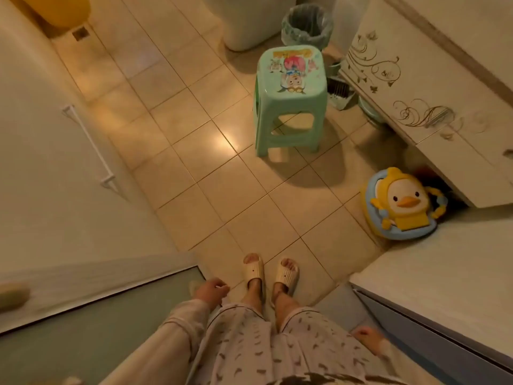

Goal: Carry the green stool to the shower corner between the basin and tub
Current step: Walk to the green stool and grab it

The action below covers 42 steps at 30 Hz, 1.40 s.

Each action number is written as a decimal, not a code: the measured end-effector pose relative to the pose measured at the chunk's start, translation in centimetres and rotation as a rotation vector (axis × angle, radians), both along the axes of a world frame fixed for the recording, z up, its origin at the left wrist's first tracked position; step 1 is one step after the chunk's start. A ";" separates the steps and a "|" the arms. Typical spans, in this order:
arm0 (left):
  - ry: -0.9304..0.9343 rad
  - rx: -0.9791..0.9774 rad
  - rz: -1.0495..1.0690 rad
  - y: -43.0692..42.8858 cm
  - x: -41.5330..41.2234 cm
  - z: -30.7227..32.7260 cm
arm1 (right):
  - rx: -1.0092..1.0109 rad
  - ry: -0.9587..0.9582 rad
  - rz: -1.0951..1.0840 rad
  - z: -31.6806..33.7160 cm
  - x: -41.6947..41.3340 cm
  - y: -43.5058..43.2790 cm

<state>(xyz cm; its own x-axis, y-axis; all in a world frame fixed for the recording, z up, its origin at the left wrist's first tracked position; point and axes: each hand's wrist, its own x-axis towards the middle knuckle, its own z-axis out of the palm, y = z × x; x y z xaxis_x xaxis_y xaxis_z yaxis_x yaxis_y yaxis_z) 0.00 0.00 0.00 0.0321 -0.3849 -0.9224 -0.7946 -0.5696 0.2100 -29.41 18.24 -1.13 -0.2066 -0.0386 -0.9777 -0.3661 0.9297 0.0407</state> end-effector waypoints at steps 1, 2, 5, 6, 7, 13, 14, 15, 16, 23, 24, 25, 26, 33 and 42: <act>0.017 -0.011 0.000 -0.2 -0.3 -0.1 | -0.025 0.006 -0.027 -0.1 -0.2 -0.4; 0.010 -0.013 0.012 -0.4 -0.7 0.2 | -0.031 0.028 -0.059 0.2 -0.5 -1.0; 0.009 -0.007 0.015 -0.6 -1.7 0.7 | -0.113 0.023 -0.105 0.7 -1.0 -3.9; 0.003 -0.004 0.018 -0.4 -1.9 0.6 | -0.148 0.011 -0.099 0.8 -1.1 -5.1; -0.001 -0.004 0.025 -0.2 -2.0 0.5 | -0.186 -0.001 -0.093 1.0 -1.4 -6.4; -0.071 0.043 0.038 -0.1 -2.2 -0.2 | -0.396 -0.006 -0.093 2.7 -3.6 -14.1; -0.074 0.051 0.052 -0.4 -2.3 -0.3 | -0.429 -0.006 -0.106 2.9 -3.9 -15.2; -0.070 0.065 0.060 -0.8 -2.3 -0.3 | -0.454 -0.012 -0.109 3.1 -4.2 -16.2; -0.073 0.074 0.071 -1.0 -2.4 -0.2 | -0.473 -0.016 -0.109 3.4 -4.4 -17.0; -0.089 0.122 0.003 -8.4 -3.8 -1.3 | -0.451 -0.018 -0.208 2.3 -6.1 -22.5; -0.091 0.118 -0.009 -10.2 -4.4 -1.4 | -0.422 -0.013 -0.212 2.2 -6.3 -23.2; -0.084 0.107 -0.016 -12.1 -5.1 -1.4 | -0.392 -0.009 -0.217 2.1 -6.6 -24.0; -0.073 0.092 -0.021 -14.0 -5.9 -1.3 | -0.366 -0.009 -0.216 1.9 -7.0 -24.7; 0.039 -0.047 -0.102 -27.3 -13.8 0.5 | -0.264 0.067 -0.251 0.8 -10.7 -29.5; 0.094 -0.075 -0.085 -36.4 -19.8 1.6 | -0.253 0.086 -0.310 1.3 -15.8 -35.9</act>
<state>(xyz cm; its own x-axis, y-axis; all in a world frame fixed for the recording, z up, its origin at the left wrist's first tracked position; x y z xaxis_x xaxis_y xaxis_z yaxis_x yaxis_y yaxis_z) -19.78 -36.37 1.57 -0.0888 -0.4504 -0.8884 -0.8141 -0.4811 0.3253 -45.18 -17.66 0.15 -0.3271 -0.1989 -0.9238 -0.0720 0.9800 -0.1855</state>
